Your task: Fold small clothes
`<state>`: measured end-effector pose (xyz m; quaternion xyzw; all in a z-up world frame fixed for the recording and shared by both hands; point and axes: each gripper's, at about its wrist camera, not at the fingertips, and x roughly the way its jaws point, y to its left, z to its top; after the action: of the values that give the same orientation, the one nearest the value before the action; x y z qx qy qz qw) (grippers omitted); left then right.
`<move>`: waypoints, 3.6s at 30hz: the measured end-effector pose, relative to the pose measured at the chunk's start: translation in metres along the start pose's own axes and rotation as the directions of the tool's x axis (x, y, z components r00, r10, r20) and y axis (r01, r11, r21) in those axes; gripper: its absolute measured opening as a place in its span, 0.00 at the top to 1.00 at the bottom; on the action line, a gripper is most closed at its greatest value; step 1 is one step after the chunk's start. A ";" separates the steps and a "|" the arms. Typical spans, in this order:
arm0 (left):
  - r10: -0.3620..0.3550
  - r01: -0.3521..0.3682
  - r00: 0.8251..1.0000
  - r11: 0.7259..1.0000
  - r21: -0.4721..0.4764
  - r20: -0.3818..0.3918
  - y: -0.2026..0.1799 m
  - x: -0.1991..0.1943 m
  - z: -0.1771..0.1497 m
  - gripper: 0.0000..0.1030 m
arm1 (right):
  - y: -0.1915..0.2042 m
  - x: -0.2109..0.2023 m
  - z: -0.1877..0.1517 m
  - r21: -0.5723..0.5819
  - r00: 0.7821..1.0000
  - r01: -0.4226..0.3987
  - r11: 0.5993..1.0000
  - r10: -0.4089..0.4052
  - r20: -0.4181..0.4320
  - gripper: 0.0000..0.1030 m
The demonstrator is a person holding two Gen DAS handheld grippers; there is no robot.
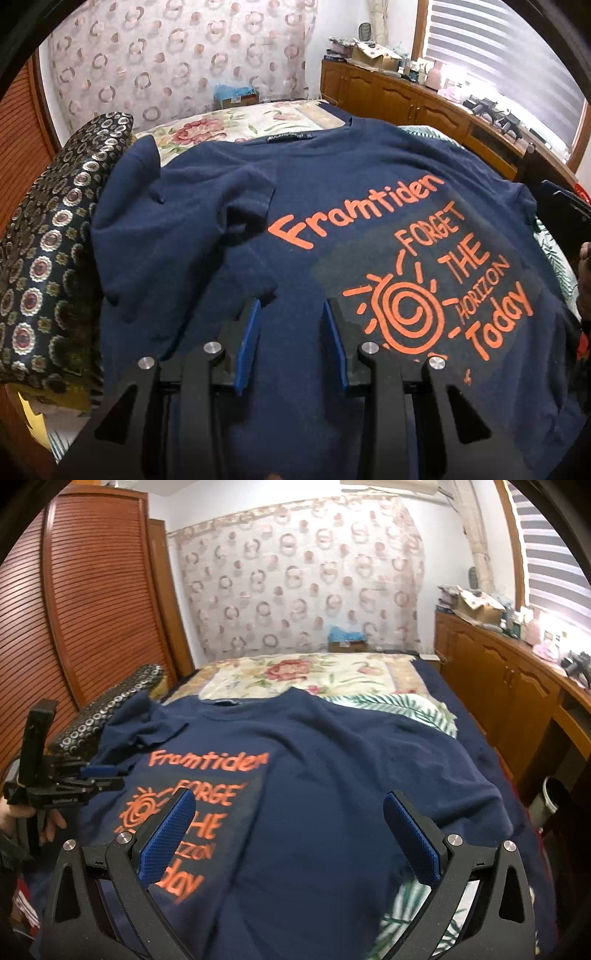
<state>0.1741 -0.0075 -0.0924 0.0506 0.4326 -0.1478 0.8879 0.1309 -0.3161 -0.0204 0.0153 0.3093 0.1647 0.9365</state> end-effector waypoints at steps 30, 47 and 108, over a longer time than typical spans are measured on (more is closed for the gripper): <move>0.088 -0.088 0.996 0.996 -0.013 0.021 0.019 0.015 0.015 0.83 | -0.017 -0.011 -0.041 -0.019 0.995 0.047 0.999 -0.048 -0.087 0.00; -0.002 0.002 0.993 1.000 0.005 0.122 -0.006 -0.045 -0.002 0.88 | -0.018 -0.006 -0.047 -0.020 0.992 0.056 0.998 -0.058 -0.113 0.00; 0.053 -0.054 0.998 0.998 0.023 0.034 -0.028 0.001 -0.006 0.60 | -0.161 0.020 -0.018 0.096 0.953 0.194 0.976 -0.164 -0.253 0.85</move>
<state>0.1618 -0.0330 -0.0955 0.0701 0.4146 -0.1298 0.8980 0.1833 -0.4638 -0.0676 0.0227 0.4312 0.0609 0.8999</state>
